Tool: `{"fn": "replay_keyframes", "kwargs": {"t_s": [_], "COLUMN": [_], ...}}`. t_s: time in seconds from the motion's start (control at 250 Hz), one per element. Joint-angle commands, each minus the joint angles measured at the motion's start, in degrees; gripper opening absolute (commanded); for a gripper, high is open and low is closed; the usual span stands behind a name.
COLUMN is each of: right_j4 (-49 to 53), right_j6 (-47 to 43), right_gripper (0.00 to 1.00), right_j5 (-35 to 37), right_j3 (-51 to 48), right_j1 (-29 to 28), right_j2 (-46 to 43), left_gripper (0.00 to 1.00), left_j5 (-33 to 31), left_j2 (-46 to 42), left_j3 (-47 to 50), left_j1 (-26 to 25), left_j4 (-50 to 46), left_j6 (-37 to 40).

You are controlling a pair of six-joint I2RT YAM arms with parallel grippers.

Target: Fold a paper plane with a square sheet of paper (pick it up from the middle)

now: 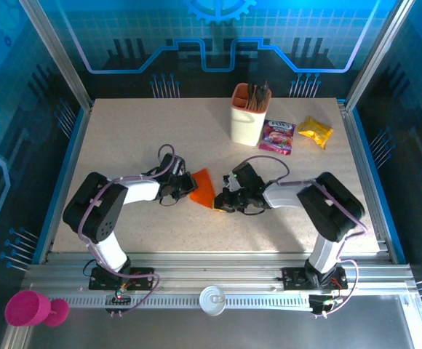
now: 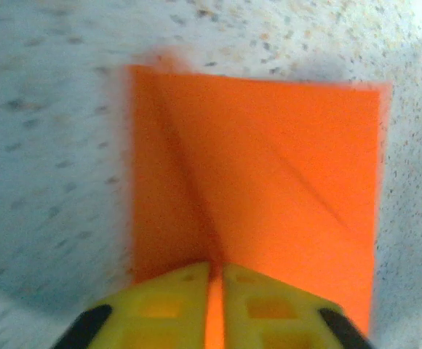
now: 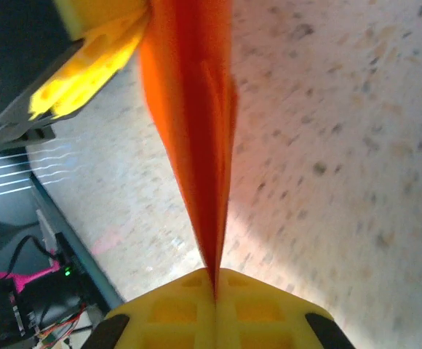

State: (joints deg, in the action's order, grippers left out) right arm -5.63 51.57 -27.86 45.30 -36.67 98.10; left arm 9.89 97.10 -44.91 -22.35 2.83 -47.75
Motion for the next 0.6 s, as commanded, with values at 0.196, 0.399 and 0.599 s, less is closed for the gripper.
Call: {"fn": "replay_keyframes", "kwargs": {"t_s": [0.196,0.399,0.599], "right_j4": [43.33,66.42,80.76], "right_j6": [-17.54,-23.34,-23.53], "right_gripper": [0.0,0.0,0.0], "right_j5": [18.47,39.49,58.01], "right_j3": [12.71,24.27,31.8], "right_j1": [2.32,2.74,2.28], "right_j2": [-20.31,-21.02,-14.82], "left_gripper": [0.4,0.66,0.86], "left_j5": [-1.09,-5.32,-11.42], "left_j2": [-19.11,-28.95,-37.74], "left_j3": [0.66,6.16,9.99], "left_j1": [3.0,2.96,3.04], "left_j4": [-11.31,-14.34,-17.37], "left_j6": [1.52,2.28,2.48]}}
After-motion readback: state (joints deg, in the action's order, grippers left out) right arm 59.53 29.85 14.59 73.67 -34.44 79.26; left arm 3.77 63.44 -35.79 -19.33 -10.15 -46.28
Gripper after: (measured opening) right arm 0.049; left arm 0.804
